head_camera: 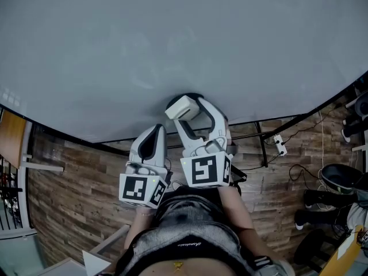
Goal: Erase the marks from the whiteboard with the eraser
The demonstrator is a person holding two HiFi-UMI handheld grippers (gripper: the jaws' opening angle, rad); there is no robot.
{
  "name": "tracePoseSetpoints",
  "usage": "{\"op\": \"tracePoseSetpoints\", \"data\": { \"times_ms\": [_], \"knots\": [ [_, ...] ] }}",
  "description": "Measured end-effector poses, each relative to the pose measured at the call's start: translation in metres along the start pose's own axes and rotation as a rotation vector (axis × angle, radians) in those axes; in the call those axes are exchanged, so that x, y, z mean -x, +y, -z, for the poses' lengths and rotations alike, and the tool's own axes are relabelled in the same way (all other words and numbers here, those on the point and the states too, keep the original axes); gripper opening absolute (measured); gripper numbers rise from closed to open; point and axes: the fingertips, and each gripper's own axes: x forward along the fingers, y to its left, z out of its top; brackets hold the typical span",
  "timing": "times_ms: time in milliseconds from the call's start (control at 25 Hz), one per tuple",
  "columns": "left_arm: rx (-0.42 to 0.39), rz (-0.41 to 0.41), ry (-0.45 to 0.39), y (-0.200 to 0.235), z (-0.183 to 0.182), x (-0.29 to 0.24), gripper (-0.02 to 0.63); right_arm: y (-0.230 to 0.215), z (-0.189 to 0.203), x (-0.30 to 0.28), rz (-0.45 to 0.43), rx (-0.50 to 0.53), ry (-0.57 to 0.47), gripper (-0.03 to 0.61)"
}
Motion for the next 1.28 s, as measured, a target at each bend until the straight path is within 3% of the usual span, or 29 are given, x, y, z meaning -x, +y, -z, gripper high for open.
{"op": "tracePoseSetpoints", "data": {
  "times_ms": [520, 1280],
  "knots": [
    [-0.021, 0.046, -0.009, -0.007, -0.003, -0.008, 0.005, -0.003, 0.002, 0.019, 0.022, -0.027, 0.034, 0.261],
    [-0.078, 0.022, -0.003, -0.007, -0.006, 0.000, 0.004, 0.007, 0.000, 0.022, -0.026, -0.052, 0.041, 0.261]
  ]
}}
